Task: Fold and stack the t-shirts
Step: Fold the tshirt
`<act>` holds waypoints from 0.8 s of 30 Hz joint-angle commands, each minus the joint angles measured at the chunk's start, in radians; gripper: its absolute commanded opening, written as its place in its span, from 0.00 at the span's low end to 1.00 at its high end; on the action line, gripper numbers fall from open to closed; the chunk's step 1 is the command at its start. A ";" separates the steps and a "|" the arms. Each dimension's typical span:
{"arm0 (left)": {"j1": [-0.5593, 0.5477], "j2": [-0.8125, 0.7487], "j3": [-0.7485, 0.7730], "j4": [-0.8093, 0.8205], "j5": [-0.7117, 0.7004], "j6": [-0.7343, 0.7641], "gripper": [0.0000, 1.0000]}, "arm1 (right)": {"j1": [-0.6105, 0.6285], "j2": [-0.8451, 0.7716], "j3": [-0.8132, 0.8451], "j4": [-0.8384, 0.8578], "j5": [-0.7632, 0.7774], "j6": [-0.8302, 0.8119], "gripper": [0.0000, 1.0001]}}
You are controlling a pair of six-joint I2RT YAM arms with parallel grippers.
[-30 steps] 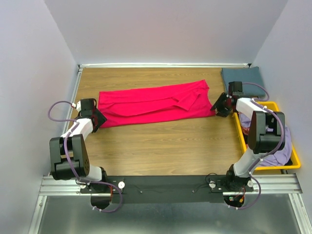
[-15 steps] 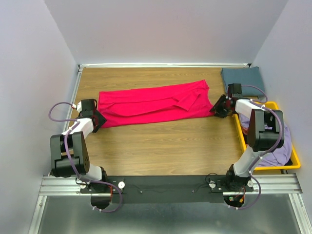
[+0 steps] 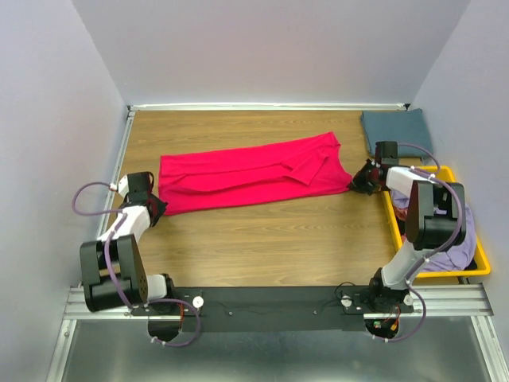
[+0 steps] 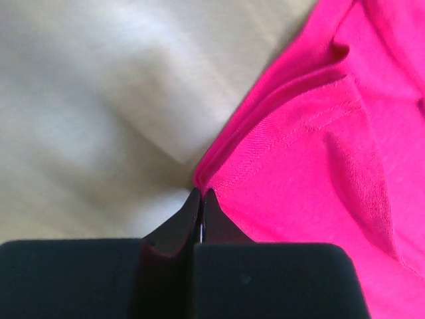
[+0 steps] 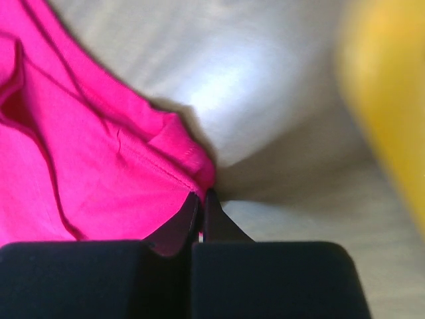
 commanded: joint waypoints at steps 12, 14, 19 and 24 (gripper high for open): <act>0.078 -0.182 -0.102 -0.106 0.026 -0.126 0.39 | -0.048 -0.190 -0.185 -0.067 0.038 -0.027 0.24; 0.075 -0.208 -0.079 -0.119 0.025 -0.106 0.57 | -0.043 -0.223 -0.173 -0.088 0.043 -0.039 0.37; 0.068 -0.257 0.004 -0.188 0.000 -0.051 0.78 | -0.005 -0.333 -0.124 -0.122 0.047 -0.091 0.47; -0.015 -0.275 0.072 -0.202 0.012 -0.011 0.72 | 0.159 -0.338 -0.036 -0.125 0.009 -0.184 0.47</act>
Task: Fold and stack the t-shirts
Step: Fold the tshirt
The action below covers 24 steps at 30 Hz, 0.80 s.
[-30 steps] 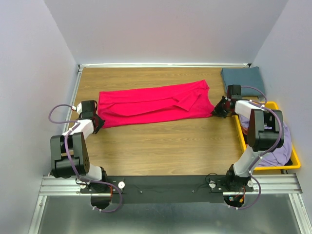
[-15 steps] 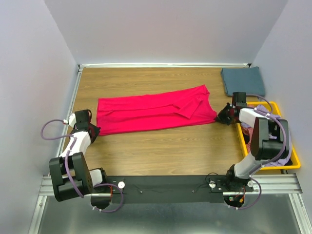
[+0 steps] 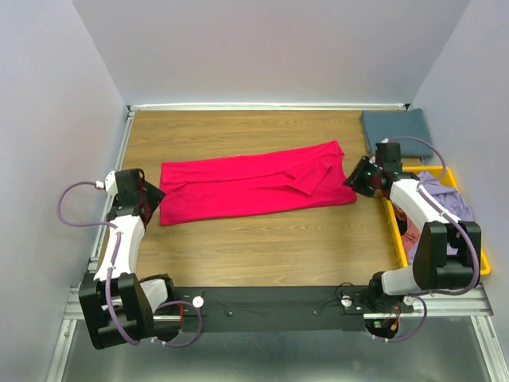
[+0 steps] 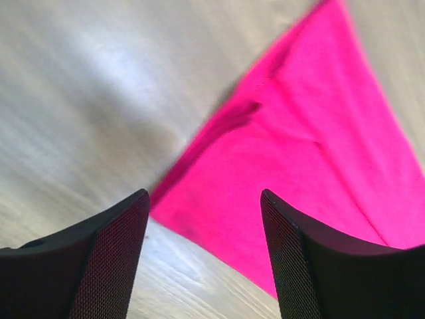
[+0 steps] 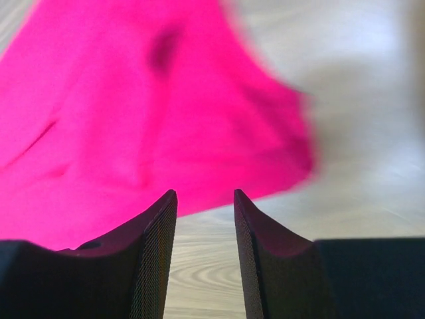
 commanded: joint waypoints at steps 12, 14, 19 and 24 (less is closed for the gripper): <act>-0.227 0.091 0.035 0.133 0.033 0.073 0.66 | 0.423 0.253 0.181 0.014 0.072 -0.133 0.47; -0.258 0.102 0.034 0.145 0.030 0.104 0.66 | 0.429 0.267 0.190 0.016 0.090 -0.127 0.47; -0.262 0.104 0.009 0.174 0.031 0.147 0.66 | 0.446 0.311 0.204 0.014 0.119 -0.136 0.47; -0.262 0.098 -0.015 0.202 0.027 0.156 0.67 | 0.453 0.353 0.225 0.014 0.159 -0.130 0.47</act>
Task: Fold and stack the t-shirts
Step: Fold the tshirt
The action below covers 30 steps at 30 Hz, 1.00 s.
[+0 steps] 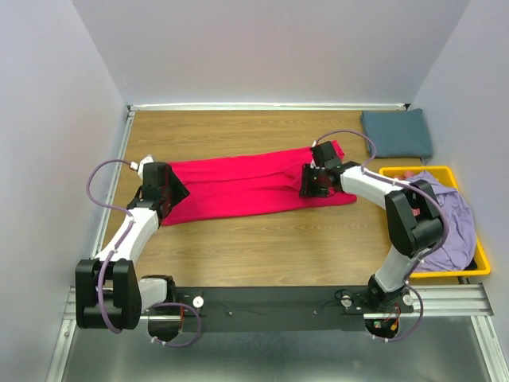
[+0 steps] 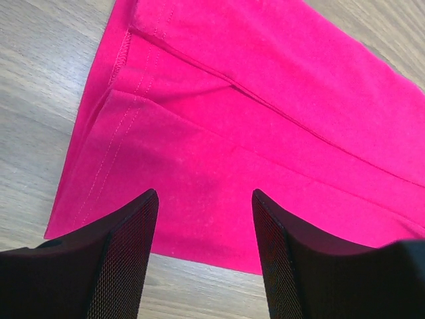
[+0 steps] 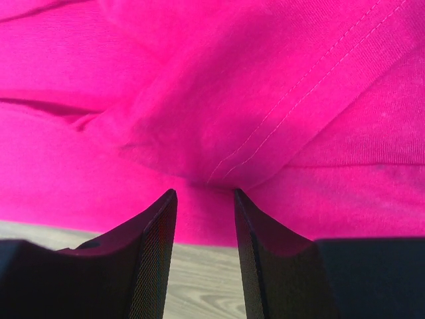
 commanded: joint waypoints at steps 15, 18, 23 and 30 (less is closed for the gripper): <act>-0.004 0.004 -0.057 0.065 0.000 0.039 0.67 | 0.017 0.157 0.239 0.006 0.141 -0.065 0.47; -0.005 0.004 -0.062 0.068 0.001 0.042 0.67 | 0.020 0.196 0.299 0.006 0.118 -0.084 0.47; -0.024 0.000 -0.045 0.094 0.038 0.085 0.69 | 0.009 0.200 0.337 0.003 0.161 -0.059 0.47; -0.190 0.036 0.052 0.151 0.072 0.182 0.72 | -0.219 0.102 0.187 0.035 -0.049 0.077 0.47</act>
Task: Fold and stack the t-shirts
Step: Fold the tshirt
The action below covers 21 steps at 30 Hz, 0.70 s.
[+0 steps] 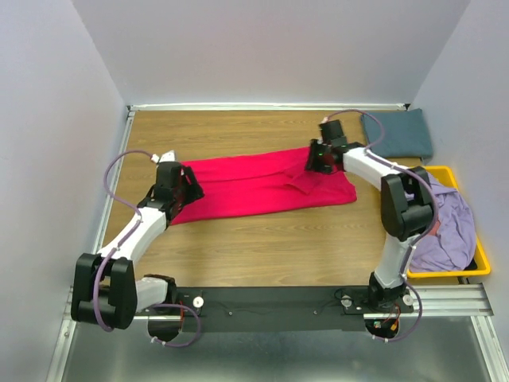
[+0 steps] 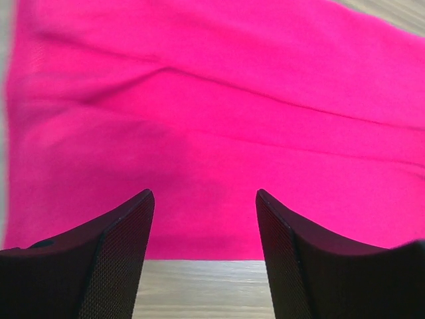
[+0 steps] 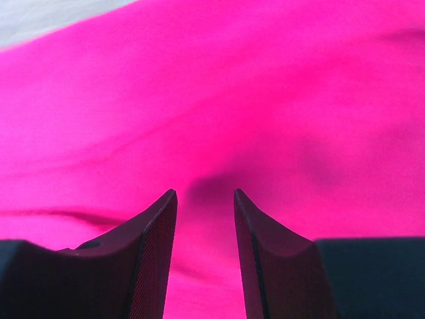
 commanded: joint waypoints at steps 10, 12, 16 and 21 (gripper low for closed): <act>-0.226 0.189 0.195 0.129 0.054 0.086 0.75 | -0.346 -0.088 -0.171 0.196 -0.346 0.214 0.49; -0.226 0.210 0.203 0.129 0.086 0.083 0.75 | -0.351 -0.062 -0.175 0.213 -0.343 0.234 0.48; -0.226 0.218 0.190 0.131 0.088 0.071 0.75 | -0.374 -0.018 -0.193 0.294 -0.383 0.308 0.47; -0.226 0.208 0.161 0.126 0.076 0.060 0.75 | -0.376 0.018 -0.198 0.335 -0.370 0.349 0.46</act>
